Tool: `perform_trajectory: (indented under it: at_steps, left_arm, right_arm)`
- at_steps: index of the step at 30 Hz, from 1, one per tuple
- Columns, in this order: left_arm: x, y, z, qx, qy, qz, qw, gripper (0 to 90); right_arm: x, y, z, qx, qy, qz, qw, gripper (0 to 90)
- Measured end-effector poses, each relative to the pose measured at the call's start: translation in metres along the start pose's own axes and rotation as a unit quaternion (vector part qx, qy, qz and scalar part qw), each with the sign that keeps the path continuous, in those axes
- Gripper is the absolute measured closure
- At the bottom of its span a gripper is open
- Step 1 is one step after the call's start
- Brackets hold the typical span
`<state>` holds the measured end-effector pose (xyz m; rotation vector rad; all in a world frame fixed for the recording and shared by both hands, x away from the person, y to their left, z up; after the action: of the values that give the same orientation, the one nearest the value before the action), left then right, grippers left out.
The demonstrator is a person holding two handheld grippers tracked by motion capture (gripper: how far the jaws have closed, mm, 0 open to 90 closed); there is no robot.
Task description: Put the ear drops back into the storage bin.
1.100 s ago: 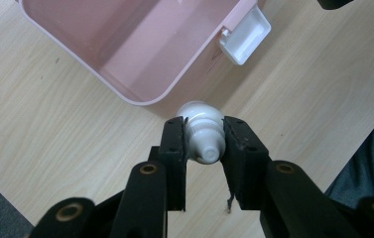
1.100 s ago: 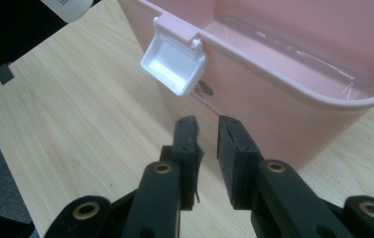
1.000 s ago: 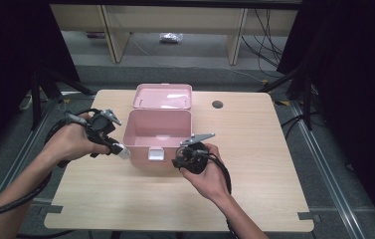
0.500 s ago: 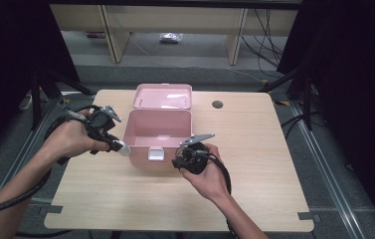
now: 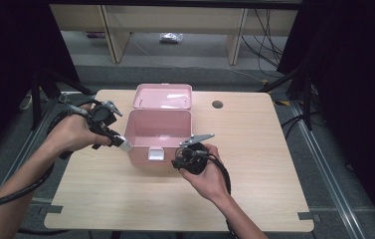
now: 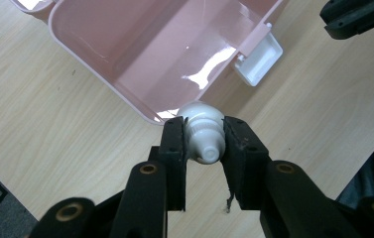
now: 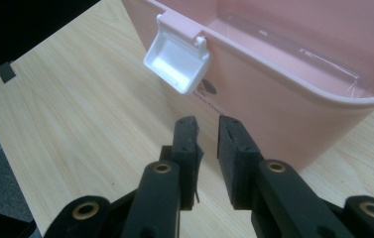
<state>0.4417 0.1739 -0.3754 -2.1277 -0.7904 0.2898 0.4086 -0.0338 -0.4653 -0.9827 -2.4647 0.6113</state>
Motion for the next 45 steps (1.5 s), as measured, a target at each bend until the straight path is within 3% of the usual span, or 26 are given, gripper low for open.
perform_trajectory:
  at_steps: [32, 45]
  left_arm:
    - [0.014, 0.018, -0.019, 0.001, -0.018, -0.010, 0.9998, 71.2]
    - [0.017, 0.030, -0.019, 0.022, -0.019, -0.008, 0.9996, 71.1]
  right_arm:
    - [0.002, -0.001, 0.001, 0.003, 0.006, -0.001, 1.0000, 78.6]
    - [0.001, -0.001, 0.000, 0.000, -0.002, 0.001, 1.0000, 78.5]
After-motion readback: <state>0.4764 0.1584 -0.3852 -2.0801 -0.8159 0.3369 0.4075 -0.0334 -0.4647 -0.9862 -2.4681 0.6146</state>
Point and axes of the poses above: each handheld gripper's, and its own axes: y roughly forward along the jaws, z roughly out of its underside, x roughly to its left, the point moved 8 cm from there along y, roughly forward along the jaws, and after that the axes turned 14 degrees about -x, right-handed, at the moved point
